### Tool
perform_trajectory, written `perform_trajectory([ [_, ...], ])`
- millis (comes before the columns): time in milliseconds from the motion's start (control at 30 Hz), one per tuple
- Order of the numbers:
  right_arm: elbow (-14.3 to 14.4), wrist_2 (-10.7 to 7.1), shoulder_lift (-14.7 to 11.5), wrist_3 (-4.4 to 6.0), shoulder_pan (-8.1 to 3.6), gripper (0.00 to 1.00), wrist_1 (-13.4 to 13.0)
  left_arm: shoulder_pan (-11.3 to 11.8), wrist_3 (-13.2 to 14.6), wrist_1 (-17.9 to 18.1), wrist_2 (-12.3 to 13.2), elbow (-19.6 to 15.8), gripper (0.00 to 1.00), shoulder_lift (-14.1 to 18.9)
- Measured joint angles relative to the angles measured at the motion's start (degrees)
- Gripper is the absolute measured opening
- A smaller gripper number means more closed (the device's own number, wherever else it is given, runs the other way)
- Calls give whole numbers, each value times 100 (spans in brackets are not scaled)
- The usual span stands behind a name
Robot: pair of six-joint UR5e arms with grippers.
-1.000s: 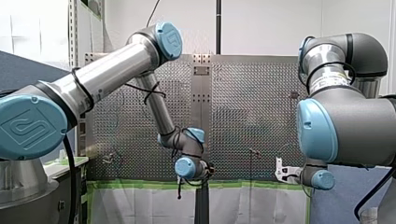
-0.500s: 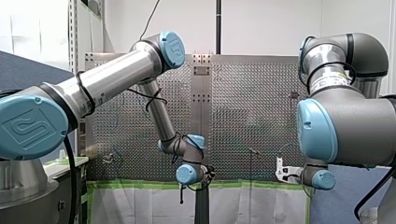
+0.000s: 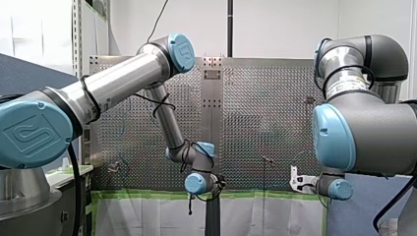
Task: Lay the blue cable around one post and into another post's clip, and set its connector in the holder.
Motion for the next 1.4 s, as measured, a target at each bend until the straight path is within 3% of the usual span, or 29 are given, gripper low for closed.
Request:
perform_trajectory([
  [367, 2, -1, 0, -2, 2, 0, 5, -13, 97, -250, -53, 261, 100, -373],
  [667, 0, -1, -1, -9, 2, 0, 9, 50, 179, -500, -279, 589, 100, -408],
  [933, 0, -1, -1, -9, -12, 0, 9, 51, 235, -594, -419, 664, 100, -409],
  [1000, 0, -1, -1, -9, -18, 0, 9, 51, 258, -612, -482, 668, 78, -408],
  [1033, 0, -1, -1, -9, -20, 0, 9, 51, 266, -617, -520, 669, 78, -407],
  [1100, 0, 1, -1, -9, -23, 0, 9, 50, 275, -620, -564, 671, 50, -404],
  [1133, 0, 2, 0, -9, -25, 0, 11, 50, 277, -620, -578, 672, 50, -404],
  [1167, 0, 3, 0, -9, -27, 0, 12, 47, 279, -621, -585, 673, 39, -403],
  [1400, 0, 8, -1, -16, -26, 0, 26, 53, 278, -622, -494, 698, 39, -402],
])
